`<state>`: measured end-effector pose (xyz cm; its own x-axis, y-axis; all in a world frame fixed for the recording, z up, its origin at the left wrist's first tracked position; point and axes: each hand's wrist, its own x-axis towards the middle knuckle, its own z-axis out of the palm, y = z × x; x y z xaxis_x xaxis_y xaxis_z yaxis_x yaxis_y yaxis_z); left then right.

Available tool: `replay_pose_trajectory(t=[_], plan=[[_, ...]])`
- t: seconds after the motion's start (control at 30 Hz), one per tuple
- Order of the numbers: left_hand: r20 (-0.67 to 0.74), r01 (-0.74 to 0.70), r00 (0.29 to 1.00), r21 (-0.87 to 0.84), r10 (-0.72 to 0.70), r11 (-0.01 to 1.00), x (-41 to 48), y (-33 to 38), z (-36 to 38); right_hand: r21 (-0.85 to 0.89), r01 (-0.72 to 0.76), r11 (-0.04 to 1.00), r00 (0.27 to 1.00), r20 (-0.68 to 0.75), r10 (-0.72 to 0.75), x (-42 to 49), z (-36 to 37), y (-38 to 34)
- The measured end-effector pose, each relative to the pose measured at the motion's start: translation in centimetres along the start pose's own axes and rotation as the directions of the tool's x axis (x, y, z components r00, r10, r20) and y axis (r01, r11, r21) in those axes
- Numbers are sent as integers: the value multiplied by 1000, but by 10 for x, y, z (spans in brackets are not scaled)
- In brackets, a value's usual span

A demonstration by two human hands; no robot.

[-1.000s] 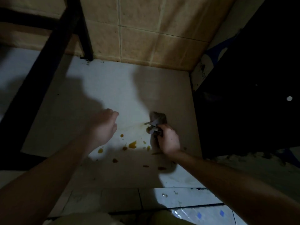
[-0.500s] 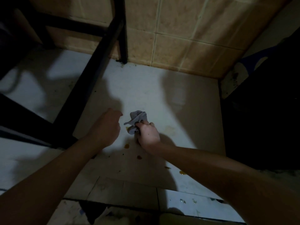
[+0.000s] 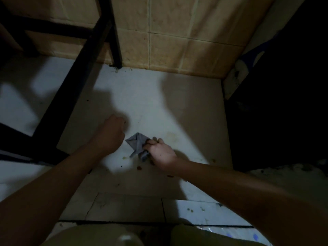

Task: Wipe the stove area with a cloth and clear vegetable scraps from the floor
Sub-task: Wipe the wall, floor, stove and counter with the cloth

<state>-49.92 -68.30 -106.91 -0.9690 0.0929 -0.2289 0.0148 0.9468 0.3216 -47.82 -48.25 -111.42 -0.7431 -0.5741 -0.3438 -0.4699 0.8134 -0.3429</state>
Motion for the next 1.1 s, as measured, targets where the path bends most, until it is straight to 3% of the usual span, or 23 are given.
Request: replay_pose_trajectory(t=[0.27, 0.4, 0.5, 0.73, 1.1], plan=[[-15, -79, 997, -38, 78, 996, 15, 40, 24, -72, -333, 940, 941, -90, 326, -64, 1, 53], [-12, -174, 985, -3, 174, 985, 21, 61, 32, -6, -469, 883, 879, -99, 466, -95, 3, 80], [-77, -285, 954, 52, 288, 957, 21, 72, 40, 150, -557, 817, 818, -73, 571, -118, 4, 100], [-36, -329, 942, 76, 332, 941, 24, 84, 53, 362, -574, 735, 755, -115, 646, -160, 17, 101], [-61, -366, 928, 40, 368, 930, -2, 46, 48, 253, -604, 756, 747, -150, 647, -147, 42, 73]])
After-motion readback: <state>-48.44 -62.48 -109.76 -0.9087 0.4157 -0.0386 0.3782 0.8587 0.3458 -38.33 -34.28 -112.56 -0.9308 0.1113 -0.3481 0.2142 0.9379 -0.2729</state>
